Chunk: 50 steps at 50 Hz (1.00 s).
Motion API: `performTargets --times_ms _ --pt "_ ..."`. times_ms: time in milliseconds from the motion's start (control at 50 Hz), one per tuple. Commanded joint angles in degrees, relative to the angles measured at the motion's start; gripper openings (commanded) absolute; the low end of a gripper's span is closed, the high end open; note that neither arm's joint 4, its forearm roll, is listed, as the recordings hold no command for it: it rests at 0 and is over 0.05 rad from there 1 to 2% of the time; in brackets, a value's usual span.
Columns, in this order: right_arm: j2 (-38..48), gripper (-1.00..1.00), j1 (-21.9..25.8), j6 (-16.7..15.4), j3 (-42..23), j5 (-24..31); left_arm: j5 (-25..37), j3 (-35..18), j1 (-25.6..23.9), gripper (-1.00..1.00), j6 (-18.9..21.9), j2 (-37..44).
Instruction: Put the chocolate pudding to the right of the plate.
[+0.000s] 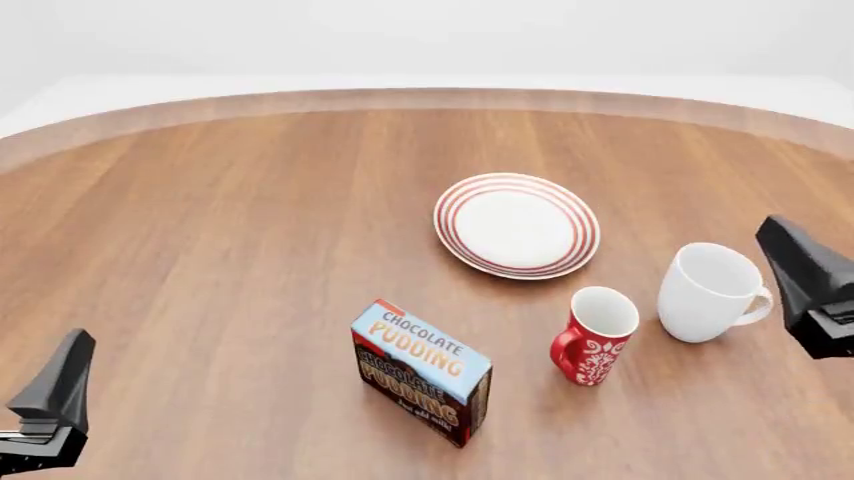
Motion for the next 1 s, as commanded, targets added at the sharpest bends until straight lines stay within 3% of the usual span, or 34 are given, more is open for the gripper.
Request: performTargets --times_ms 20,60,100,160,600,900,980,1000 --pt "11.54 1.0 3.78 0.63 -10.63 3.29 0.0 0.0 0.0 1.0 0.0 0.0" --pt "15.4 1.0 4.17 -1.79 -13.73 3.63 0.0 0.0 0.0 1.0 0.0 0.0" --pt "15.88 1.0 4.91 -1.25 -17.29 5.94 0.0 0.0 0.0 1.0 0.0 0.0" --pt "19.69 1.0 5.26 -3.11 -21.31 5.78 0.0 0.0 0.0 1.0 0.0 0.0" --pt "32.75 1.0 12.13 -9.56 -46.24 23.26 0.0 0.0 0.0 1.0 0.0 0.0" --pt "40.33 1.0 15.25 -11.6 -53.85 28.59 0.0 0.0 0.0 1.0 0.0 0.0" --pt "41.34 1.0 15.74 -13.5 -56.01 30.9 0.0 0.0 0.0 1.0 0.0 0.0" --pt "41.54 1.0 16.21 -12.5 -57.04 31.7 0.0 0.0 0.0 1.0 0.0 0.0"
